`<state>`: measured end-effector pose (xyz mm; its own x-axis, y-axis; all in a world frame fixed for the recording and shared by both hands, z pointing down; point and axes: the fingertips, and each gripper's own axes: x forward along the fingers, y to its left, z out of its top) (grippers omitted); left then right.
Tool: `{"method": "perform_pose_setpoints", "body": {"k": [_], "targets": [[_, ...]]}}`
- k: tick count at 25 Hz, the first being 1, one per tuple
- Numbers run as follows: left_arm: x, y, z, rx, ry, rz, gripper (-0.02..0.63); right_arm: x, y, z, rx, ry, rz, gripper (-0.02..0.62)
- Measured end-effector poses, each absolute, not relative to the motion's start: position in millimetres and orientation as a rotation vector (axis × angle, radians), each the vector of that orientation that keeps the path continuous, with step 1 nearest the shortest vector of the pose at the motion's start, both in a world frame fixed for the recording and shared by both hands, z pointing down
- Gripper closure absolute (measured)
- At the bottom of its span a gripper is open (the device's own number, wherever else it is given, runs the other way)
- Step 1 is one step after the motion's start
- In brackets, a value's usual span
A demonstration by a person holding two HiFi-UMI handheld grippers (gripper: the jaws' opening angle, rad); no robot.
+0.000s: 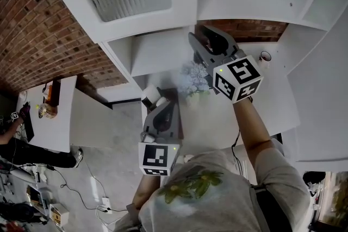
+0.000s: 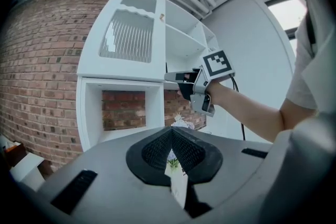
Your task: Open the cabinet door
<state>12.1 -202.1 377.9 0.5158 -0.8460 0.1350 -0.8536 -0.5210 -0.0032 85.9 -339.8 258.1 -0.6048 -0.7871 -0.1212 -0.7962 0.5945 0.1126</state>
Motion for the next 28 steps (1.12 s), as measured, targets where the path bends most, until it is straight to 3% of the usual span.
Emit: {"method": "perform_pose_setpoints", "body": {"k": [28], "targets": [[3.1,-205.8,395.3,2.658,-1.466,0.248,0.597,89.1,-374.3,256.5,-1.085,2.801,0.059,0.485]]}}
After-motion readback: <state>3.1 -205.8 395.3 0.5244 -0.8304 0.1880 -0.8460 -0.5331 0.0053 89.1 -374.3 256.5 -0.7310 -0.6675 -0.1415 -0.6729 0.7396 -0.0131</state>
